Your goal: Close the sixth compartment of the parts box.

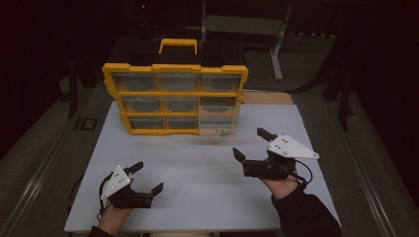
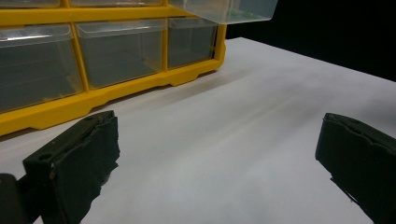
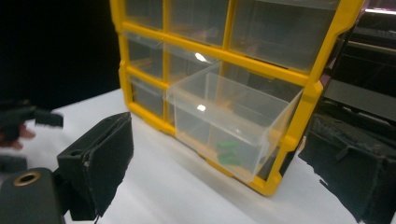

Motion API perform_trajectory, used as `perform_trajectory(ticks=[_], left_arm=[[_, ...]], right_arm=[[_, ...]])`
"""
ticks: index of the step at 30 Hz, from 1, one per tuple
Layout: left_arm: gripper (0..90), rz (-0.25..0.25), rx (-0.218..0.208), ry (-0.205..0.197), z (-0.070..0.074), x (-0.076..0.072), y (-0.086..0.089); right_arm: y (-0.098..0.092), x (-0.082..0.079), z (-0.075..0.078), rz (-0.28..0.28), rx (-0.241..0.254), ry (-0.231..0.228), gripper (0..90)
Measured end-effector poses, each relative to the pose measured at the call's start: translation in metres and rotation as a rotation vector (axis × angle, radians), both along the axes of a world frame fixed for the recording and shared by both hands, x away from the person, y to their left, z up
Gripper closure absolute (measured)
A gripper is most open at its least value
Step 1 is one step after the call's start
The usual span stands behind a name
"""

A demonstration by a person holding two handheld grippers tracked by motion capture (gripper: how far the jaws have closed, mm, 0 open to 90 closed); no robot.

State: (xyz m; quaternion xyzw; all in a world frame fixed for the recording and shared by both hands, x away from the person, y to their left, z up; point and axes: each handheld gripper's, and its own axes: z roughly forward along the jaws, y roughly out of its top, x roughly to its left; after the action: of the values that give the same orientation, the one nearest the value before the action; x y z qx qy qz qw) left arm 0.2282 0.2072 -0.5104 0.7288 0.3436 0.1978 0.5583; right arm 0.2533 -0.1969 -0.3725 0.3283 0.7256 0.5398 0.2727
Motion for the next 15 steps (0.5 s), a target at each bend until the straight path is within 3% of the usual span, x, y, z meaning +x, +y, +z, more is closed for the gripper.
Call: perform_trajectory(ticks=[5,15], left_arm=[[0.0,-0.004,0.002,-0.002,0.0,0.0,0.0],[0.0,-0.008,0.003,-0.005,0.0,0.0,0.0]], right_arm=[[0.021,0.006,-0.005,-0.086,0.016,0.014,9.0],[0.047,0.015,-0.026,-0.101,-0.009,0.052,15.0]])
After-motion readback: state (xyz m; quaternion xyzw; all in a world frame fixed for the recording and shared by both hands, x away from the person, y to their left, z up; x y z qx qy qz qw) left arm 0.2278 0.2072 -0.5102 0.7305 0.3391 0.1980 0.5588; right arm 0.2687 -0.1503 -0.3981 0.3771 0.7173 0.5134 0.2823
